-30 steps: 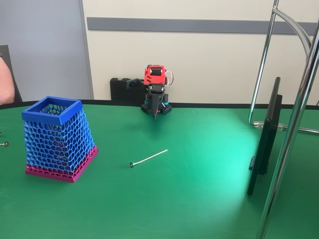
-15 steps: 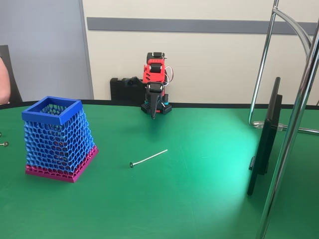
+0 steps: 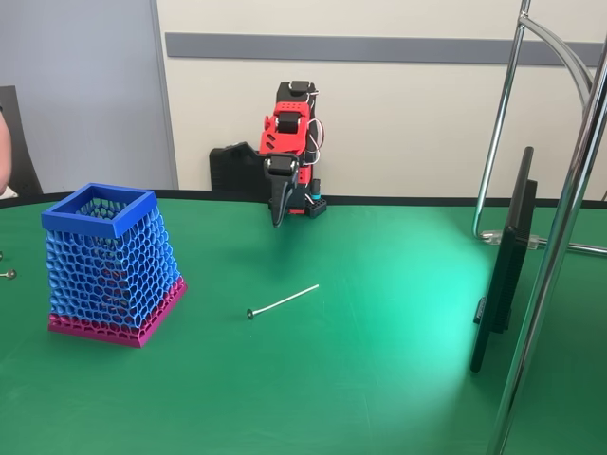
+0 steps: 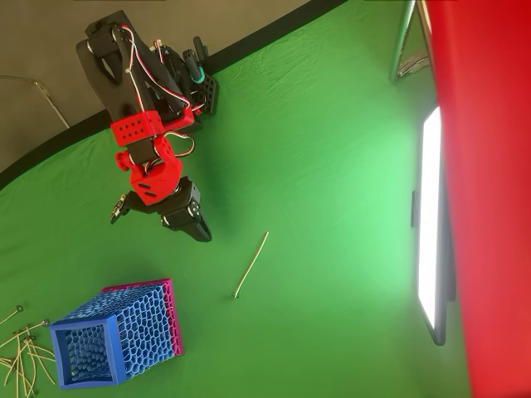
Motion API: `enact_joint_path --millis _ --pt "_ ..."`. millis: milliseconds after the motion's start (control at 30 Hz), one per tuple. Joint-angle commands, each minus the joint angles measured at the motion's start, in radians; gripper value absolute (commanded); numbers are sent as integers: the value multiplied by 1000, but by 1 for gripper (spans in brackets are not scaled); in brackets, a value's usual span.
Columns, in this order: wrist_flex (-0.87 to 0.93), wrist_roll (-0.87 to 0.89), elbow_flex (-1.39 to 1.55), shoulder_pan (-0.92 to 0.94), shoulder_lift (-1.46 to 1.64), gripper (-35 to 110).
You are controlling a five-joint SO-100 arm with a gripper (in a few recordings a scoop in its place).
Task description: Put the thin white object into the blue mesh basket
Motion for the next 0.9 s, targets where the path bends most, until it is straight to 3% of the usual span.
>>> enact_joint_path --millis 0,567,867 --pt "-20 11 -118 17 -91 1" --pt "118 -144 -606 51 -615 4" --pt "345 -276 -919 41 -854 9"
